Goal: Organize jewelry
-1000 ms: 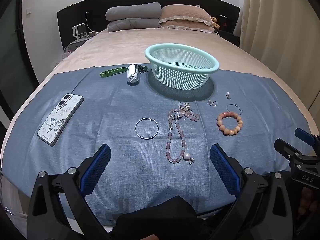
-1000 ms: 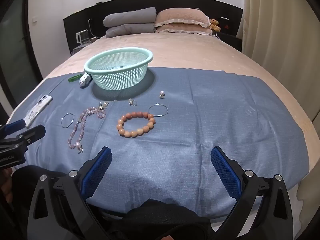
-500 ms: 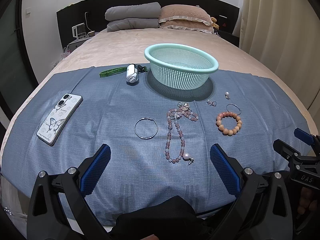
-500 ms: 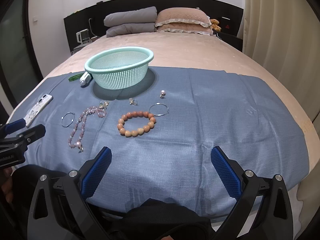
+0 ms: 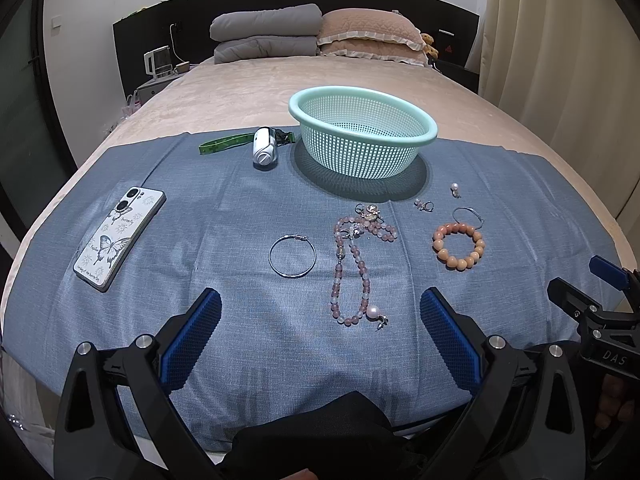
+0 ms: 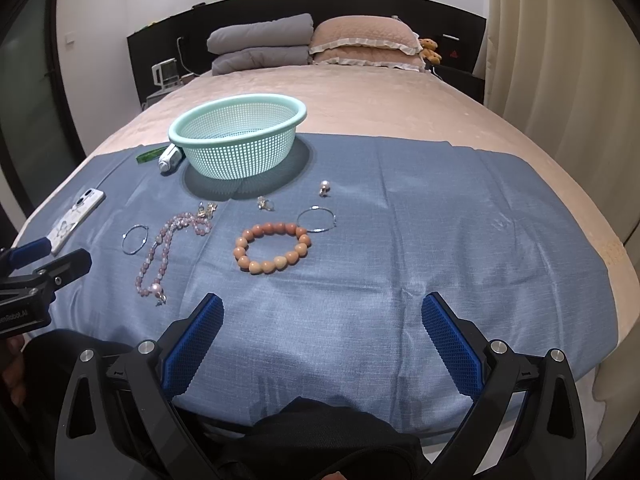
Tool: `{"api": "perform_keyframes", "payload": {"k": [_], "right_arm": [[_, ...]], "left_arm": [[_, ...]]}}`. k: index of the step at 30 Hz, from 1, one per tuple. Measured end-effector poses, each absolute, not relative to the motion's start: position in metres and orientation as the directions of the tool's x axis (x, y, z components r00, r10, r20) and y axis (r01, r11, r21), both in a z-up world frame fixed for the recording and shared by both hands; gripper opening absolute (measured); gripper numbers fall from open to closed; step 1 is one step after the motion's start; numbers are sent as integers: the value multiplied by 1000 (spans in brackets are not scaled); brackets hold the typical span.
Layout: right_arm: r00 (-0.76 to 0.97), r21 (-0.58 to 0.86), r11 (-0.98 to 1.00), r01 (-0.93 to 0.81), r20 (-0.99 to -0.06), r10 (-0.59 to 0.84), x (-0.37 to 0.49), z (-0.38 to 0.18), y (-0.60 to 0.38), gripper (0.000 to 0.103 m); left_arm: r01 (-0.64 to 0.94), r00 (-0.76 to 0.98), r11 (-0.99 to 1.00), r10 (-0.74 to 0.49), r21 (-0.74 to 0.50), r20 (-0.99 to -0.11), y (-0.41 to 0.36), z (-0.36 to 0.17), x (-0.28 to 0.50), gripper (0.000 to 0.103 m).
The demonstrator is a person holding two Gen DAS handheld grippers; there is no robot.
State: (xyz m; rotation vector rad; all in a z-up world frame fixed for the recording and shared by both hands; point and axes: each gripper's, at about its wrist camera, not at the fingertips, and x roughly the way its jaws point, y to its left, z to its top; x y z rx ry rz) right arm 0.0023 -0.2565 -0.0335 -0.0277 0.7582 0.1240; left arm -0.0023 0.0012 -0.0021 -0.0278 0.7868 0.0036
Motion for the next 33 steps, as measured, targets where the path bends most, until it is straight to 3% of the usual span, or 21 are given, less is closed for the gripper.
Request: {"api": "perform_keyframes", "payload": {"k": [33], "right_arm": [[716, -6, 993, -122, -693, 84, 3, -33, -255, 95]], "left_arm": [[-14, 705, 1000, -9, -26, -710, -1, -3, 0, 97]]}}
